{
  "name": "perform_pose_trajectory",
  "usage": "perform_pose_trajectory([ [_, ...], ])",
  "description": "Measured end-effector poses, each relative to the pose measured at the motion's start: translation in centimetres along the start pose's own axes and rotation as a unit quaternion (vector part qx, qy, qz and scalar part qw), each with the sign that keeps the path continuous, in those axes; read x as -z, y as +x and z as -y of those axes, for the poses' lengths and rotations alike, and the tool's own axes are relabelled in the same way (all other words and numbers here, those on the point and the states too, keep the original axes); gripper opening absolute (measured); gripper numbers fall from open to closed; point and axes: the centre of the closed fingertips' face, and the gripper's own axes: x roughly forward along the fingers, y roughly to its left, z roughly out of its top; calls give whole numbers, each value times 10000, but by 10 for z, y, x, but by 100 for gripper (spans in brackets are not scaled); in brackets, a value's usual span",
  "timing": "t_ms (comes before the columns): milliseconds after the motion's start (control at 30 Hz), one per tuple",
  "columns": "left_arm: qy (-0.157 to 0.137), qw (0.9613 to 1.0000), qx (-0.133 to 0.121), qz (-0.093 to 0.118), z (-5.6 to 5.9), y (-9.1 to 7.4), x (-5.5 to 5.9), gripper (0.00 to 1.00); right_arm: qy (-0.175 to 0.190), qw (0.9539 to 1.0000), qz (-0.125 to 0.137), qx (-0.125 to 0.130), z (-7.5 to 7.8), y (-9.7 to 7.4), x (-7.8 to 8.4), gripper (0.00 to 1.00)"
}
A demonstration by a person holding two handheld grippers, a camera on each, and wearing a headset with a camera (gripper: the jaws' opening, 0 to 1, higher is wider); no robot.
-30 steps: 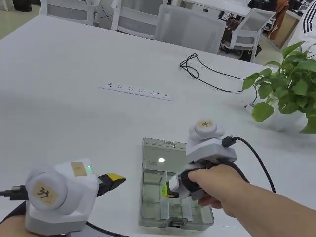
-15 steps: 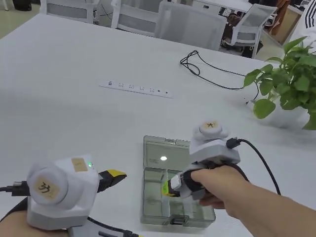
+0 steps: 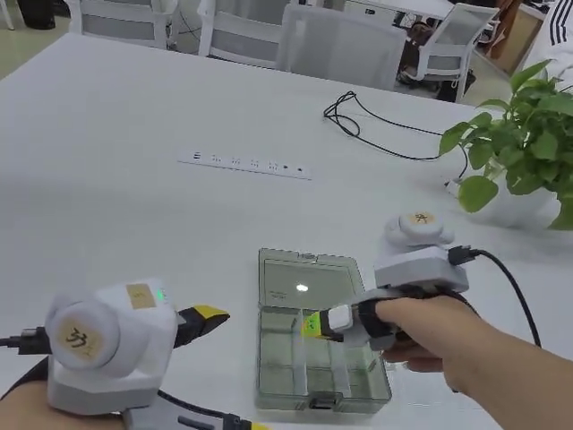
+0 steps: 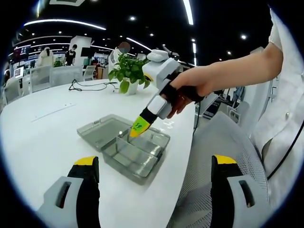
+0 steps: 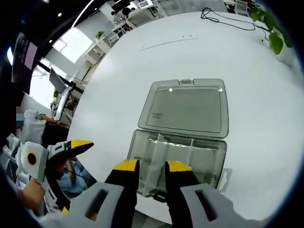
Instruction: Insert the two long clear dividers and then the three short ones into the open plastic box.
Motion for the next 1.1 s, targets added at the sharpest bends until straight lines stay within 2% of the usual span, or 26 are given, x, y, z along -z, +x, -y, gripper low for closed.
perform_pose_trajectory([
  [200, 1, 10000, -64, -35, -4, -3, -4, 100, -268, 9991, 202, -252, 2, -26, -10, 30],
  [400, 32, 9999, -137, -46, -6, -5, -10, 100, -734, 9959, 307, -437, 15, -56, -14, 35],
  [500, 52, 9998, -160, -78, -6, -4, -12, 100, -1206, 9904, 406, -543, 22, -69, -14, 35],
  [533, 53, 9998, -163, -81, -5, -4, -13, 100, -1239, 9904, 301, -528, 27, -74, -10, 35],
  [567, 55, 9998, -178, -99, -5, -4, -13, 100, -1433, 9878, 241, -567, 29, -77, -7, 35],
  [600, 67, 9998, -178, -107, -5, -4, -13, 100, -1697, 9835, 318, -540, 32, -81, -7, 37],
  [633, 77, 9998, -180, -105, -5, -4, -14, 100, -1753, 9830, 217, -496, 36, -84, -2, 39],
  [700, 63, 9997, -198, -98, -5, -3, -14, 100, -2323, 9706, 259, -574, 38, -89, 0, 42],
  [733, 67, 9997, -203, -98, -6, -3, -14, 100, -2439, 9683, 127, -523, 42, -91, 6, 46],
  [767, 74, 9997, -204, -92, -6, -3, -15, 100, -2609, 9640, -20, -513, 45, -92, 11, 49],
  [800, 68, 9997, -204, -90, -5, -3, -15, 100, -3059, 9504, -41, -553, 47, -94, 13, 50],
  [900, 111, 9997, -184, -118, -5, -2, -14, 100, -3567, 9316, -241, -661, 51, -95, 25, 55],
  [933, 113, 9997, -182, -124, -5, -2, -13, 100, -3608, 9295, -320, -691, 52, -94, 28, 55],
  [967, 110, 9997, -183, -119, -5, -2, -13, 100, -3839, 9192, -404, -775, 53, -93, 33, 55],
  [1000, 98, 9997, -194, -122, -5, -2, -13, 100, -3995, 9124, -435, -773, 56, -92, 34, 55],
  [1033, 90, 9997, -207, -128, -6, -2, -13, 100, -4079, 9080, -667, -682, 63, -91, 41, 57],
  [1067, 88, 9997, -209, -126, -6, -2, -13, 100, -4241, 9001, -735, -675, 66, -89, 42, 58],
  [1100, 81, 9997, -210, -119, -6, -3, -13, 100, -4555, 8845, -743, -677, 68, -86, 43, 57],
])
